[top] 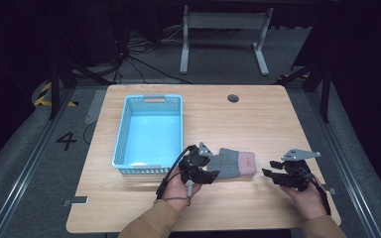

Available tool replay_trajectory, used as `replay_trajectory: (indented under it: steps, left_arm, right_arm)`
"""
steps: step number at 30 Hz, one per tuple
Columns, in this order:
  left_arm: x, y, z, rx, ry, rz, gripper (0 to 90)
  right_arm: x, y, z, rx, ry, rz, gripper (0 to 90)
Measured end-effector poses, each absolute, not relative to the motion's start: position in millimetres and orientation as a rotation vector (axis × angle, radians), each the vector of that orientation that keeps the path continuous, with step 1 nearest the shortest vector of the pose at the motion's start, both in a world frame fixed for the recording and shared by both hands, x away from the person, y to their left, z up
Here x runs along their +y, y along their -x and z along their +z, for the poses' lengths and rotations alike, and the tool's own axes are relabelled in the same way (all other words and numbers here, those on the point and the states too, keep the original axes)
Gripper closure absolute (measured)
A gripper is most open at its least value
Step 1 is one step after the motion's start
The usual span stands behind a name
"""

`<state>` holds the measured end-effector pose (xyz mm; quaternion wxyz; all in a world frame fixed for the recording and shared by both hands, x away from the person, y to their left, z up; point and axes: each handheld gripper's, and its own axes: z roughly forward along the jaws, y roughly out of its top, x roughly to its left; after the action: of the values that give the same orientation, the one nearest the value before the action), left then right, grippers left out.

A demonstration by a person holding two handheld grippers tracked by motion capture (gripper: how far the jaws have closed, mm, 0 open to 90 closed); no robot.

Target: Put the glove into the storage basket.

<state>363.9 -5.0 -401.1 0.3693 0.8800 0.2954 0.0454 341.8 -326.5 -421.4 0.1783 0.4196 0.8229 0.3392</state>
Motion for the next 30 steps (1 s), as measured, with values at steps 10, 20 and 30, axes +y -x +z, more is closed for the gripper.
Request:
replay_trajectory:
  steps: [10, 20, 30]
  left_arm:
    - [-30, -382, -401, 0.785, -2.239, 0.103, 40.4]
    - [-58, -401, -413, 0.791, -2.276, 0.106, 30.6]
    - [-69, -412, -429, 0.827, -2.316, 0.109, 26.0]
  right_arm:
    - [-339, -345, -423, 2.311, -1.241, 0.982, 49.8]
    - [-338, -345, -423, 2.318, -1.238, 0.997, 49.1]
    - [-337, -344, -422, 2.329, -1.230, 1.007, 50.2]
